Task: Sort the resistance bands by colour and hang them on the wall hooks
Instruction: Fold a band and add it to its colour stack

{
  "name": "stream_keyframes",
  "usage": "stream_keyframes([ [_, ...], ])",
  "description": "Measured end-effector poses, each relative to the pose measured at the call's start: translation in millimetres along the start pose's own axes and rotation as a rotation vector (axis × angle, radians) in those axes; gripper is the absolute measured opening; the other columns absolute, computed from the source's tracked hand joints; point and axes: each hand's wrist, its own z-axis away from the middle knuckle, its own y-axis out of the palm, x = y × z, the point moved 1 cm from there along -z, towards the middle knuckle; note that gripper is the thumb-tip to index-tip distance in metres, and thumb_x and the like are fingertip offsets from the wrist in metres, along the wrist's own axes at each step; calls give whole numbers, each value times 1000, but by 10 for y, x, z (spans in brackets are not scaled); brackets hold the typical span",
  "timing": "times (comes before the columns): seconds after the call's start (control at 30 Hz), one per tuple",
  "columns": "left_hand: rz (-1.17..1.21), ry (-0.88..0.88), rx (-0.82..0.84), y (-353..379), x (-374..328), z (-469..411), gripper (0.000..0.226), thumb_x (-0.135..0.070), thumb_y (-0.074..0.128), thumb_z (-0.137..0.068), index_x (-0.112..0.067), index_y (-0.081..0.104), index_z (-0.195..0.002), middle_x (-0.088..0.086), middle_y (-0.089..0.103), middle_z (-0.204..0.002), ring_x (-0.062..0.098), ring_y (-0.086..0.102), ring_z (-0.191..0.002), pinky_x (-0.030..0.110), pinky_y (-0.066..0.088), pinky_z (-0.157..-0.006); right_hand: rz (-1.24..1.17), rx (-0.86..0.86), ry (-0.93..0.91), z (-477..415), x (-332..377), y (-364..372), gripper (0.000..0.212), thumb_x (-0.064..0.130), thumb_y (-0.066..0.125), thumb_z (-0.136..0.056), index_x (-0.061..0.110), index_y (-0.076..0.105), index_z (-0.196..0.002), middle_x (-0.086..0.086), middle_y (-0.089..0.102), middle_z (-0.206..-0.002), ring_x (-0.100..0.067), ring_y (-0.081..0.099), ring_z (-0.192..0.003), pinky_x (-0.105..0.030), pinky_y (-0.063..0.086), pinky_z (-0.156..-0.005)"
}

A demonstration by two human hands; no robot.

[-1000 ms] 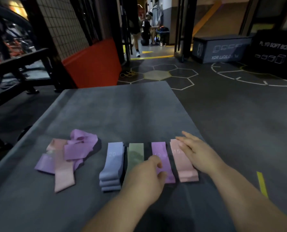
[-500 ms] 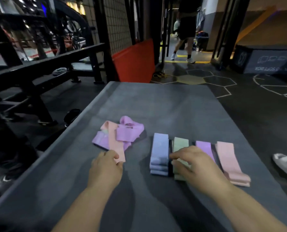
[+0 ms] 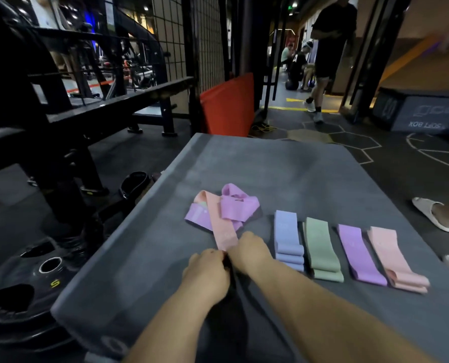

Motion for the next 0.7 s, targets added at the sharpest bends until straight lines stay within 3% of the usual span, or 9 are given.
stream_keyframes([
  [0.03,6,7,8,0,11,7,33,-19,39,-85,-28,64,-104,1,64,-109,27,55,-106,37,50,-87,-12,0,17,3,23,-10,10,18,50,-94,13,54,-86,-15,59,-122,-30,57,-112,-25,35,-72],
  [0.07,24,14,14,-4,28,16,34,-19,40,-85,-30,64,-107,1,63,-111,26,55,-106,36,49,-87,-17,-6,23,-16,14,-6,22,20,51,-94,16,47,-73,-14,61,-120,-29,59,-108,-24,36,-68],
  [0.13,77,17,32,-31,60,37,33,-21,41,-89,-31,62,-113,-2,62,-114,22,56,-103,30,47,-82,-1,2,21,-3,-11,-1,32,24,52,-93,21,39,-63,-11,64,-110,-25,56,-89,-23,35,-56],
  [0.27,171,-40,18,-121,95,98,18,-28,39,-97,-24,54,-107,-1,61,-110,18,52,-89,27,38,-70,64,68,-19,102,-34,28,17,17,53,-86,15,47,-70,-10,63,-93,-25,56,-80,-25,38,-55],
  [0.37,205,-108,-16,-176,104,136,17,-31,38,-98,-18,47,-106,3,58,-109,20,49,-89,28,37,-73,-226,150,-21,245,-113,34,5,11,54,-83,11,52,-79,-13,68,-79,-19,56,-57,-27,47,-52],
  [0.43,258,-136,-30,-187,85,169,17,-32,41,-97,-17,44,-104,3,56,-104,21,49,-89,28,37,-73,-355,208,-30,368,-175,24,6,11,52,-91,10,53,-86,-8,65,-69,-13,52,-47,-23,42,-44],
  [0.53,511,-184,14,-117,69,181,27,-39,55,-91,-16,45,-99,2,62,-94,20,59,-83,29,43,-69,-345,231,-51,529,-270,-32,7,10,51,-92,10,55,-87,-5,61,-62,-10,49,-43,-20,38,-41],
  [0.6,689,-217,30,-50,53,168,26,-33,62,-86,-18,44,-97,5,64,-87,20,60,-73,28,45,-64,-371,253,-47,626,-329,-94,10,7,47,-91,11,56,-87,-3,60,-62,-8,50,-44,-20,38,-42],
  [0.7,906,-259,27,16,13,158,26,-22,64,-84,-21,39,-92,12,64,-97,23,60,-73,31,49,-63,-415,333,-27,787,-440,-209,14,7,43,-92,14,54,-89,1,57,-64,-7,50,-48,-17,35,-43],
])
